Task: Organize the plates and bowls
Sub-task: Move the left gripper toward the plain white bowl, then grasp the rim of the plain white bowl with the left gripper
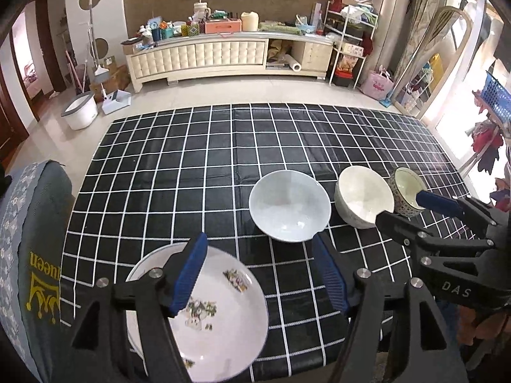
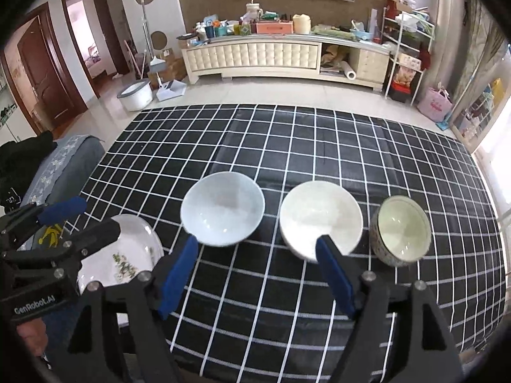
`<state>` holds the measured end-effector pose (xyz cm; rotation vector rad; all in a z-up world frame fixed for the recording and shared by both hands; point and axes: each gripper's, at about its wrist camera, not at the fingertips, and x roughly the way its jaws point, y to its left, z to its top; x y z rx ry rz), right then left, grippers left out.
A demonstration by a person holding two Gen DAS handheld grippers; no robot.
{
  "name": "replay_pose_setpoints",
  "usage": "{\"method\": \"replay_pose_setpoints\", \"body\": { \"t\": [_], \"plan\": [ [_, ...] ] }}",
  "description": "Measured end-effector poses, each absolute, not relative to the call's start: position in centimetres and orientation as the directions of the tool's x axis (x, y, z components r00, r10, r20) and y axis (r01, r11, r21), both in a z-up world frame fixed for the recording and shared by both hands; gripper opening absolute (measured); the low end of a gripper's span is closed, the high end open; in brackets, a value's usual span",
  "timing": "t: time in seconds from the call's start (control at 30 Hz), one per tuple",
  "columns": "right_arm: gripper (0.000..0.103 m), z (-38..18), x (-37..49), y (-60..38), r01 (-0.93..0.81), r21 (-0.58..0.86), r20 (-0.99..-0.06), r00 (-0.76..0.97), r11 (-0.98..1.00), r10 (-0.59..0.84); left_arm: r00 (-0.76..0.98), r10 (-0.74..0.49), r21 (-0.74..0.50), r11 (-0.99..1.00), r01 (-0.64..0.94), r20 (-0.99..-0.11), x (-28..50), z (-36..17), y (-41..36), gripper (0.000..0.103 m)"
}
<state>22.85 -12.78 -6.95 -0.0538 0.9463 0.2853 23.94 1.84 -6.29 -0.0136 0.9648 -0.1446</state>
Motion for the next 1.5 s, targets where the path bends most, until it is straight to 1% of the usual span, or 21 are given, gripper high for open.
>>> {"method": "replay_pose_setpoints", "body": {
  "t": [0.17,0.2,0.23,0.27,0.3,0.33,0.4,0.47,0.53,0.6,0.67,0.7,0.73,0.83,0.93,1.03,1.07,1.2,1.33,1.4,1.5],
  "plan": [
    [0.080,-8.5,25.3,-12.1,-0.291,0.080,-0.815,0.532,0.953,0.231,0.508,-0.150,-0.100,0.987,0.124,-0.848,27.2,-8.4,1.9,0.066],
    [0.080,-8.8,25.7,-11.9,-0.301,0.080,-0.815,0.529,0.950,0.236,0.498,-0.155,-0.107,0.986,0.124,-0.853,27.7,-8.9,2.0,0.064],
    [0.080,-9.1,26.0,-11.8,-0.305,0.078,-0.816,0.527,0.949,0.236,0.491,-0.158,-0.111,0.986,0.124,-0.857,28.2,-9.3,2.1,0.058],
    [0.080,-9.6,26.5,-11.7,-0.310,0.076,-0.821,0.520,0.948,0.236,0.481,-0.155,-0.109,0.987,0.121,-0.863,28.9,-9.9,2.1,0.057],
    [0.079,-10.0,26.9,-11.5,-0.315,0.076,-0.825,0.512,0.946,0.237,0.471,-0.154,-0.110,0.987,0.120,-0.869,29.4,-10.4,2.2,0.052],
    [0.075,-10.4,27.3,-11.4,-0.321,0.075,-0.830,0.505,0.944,0.238,0.455,-0.160,-0.119,0.986,0.117,-0.876,30.0,-11.1,2.3,0.048],
    [0.069,-11.3,28.0,-11.3,-0.333,0.075,-0.838,0.490,0.940,0.240,0.434,-0.176,-0.138,0.983,0.118,-0.884,30.8,-12.2,2.5,0.044],
    [0.067,-12.5,28.7,-11.1,-0.335,0.076,-0.851,0.468,0.939,0.236,0.416,-0.182,-0.145,0.982,0.120,-0.891,31.5,-13.3,2.4,0.043],
    [0.059,-13.3,29.4,-11.1,-0.335,0.080,-0.859,0.454,0.939,0.235,0.405,-0.184,-0.147,0.982,0.123,-0.896,32.1,-14.1,2.4,0.042],
    [0.055,-14.1,30.0,-11.1,-0.335,0.090,-0.866,0.439,0.938,0.240,0.393,-0.190,-0.153,0.980,0.124,-0.900,32.7,-14.7,2.7,0.040],
    [0.052,-14.8,30.6,-11.1,-0.338,0.097,-0.869,0.430,0.936,0.245,0.378,-0.191,-0.154,0.980,0.125,-0.906,33.3,-15.5,2.6,0.036],
    [0.049,-14.8,30.6,-11.1,-0.340,0.083,-0.861,0.449,0.937,0.239,0.371,-0.184,-0.149,0.981,0.121,-0.910,33.5,-15.9,2.6,0.031],
    [0.048,-14.8,30.8,-11.1,-0.346,0.074,-0.857,0.457,0.935,0.237,0.364,-0.185,-0.151,0.981,0.122,-0.913,33.7,-16.2,2.6,0.029],
    [0.043,-14.6,31.5,-10.8,-0.370,0.094,-0.856,0.444,0.924,0.265,0.349,-0.200,-0.168,0.979,0.119,-0.916,34.0,-17.1,2.7,0.027],
    [0.041,-14.8,31.8,-10.4,-0.390,0.059,-0.858,0.450,0.919,0.246,0.341,-0.213,-0.181,0.976,0.123,-0.916,34.1,-17.4,2.5,0.027],
    [0.032,-15.5,32.1,-10.2,-0.402,0.075,-0.870,0.421,0.913,0.257,0.329,-0.225,-0.194,0.973,0.124,-0.917,34.3,-17.8,2.4,0.026],
    [0.030,-15.8,32.2,-10.2,-0.401,0.078,-0.873,0.414,0.913,0.257,0.325,-0.232,-0.202,0.972,0.124,-0.917,34.4,-17.9,2.4,0.025],
    [0.020,-16.6,32.1,-10.1,-0.398,0.056,-0.885,0.405,0.916,0.230,0.316,-0.246,-0.208,0.967,0.148,-0.916,34.6,-18.0,2.0,0.011],
    [0.011,-16.8,32.0,-10.6,-0.376,0.065,-0.884,0.408,0.924,0.228,0.322,-0.222,-0.182,0.972,0.149,-0.920,34.5,-18.0,1.4,0.011],
    [0.011,-16.7,31.9,-10.7,-0.359,0.067,-0.884,0.412,0.931,0.222,0.323,-0.224,-0.187,0.972,0.141,-0.920,34.4,-17.9,1.3,0.010],
    [0.011,-16.4,31.2,-10.1,-0.346,0.008,-0.882,0.439,0.938,0.170,0.321,-0.219,-0.184,0.974,0.134,-0.922,33.8,-17.7,0.9,0.009]
  ]
}}
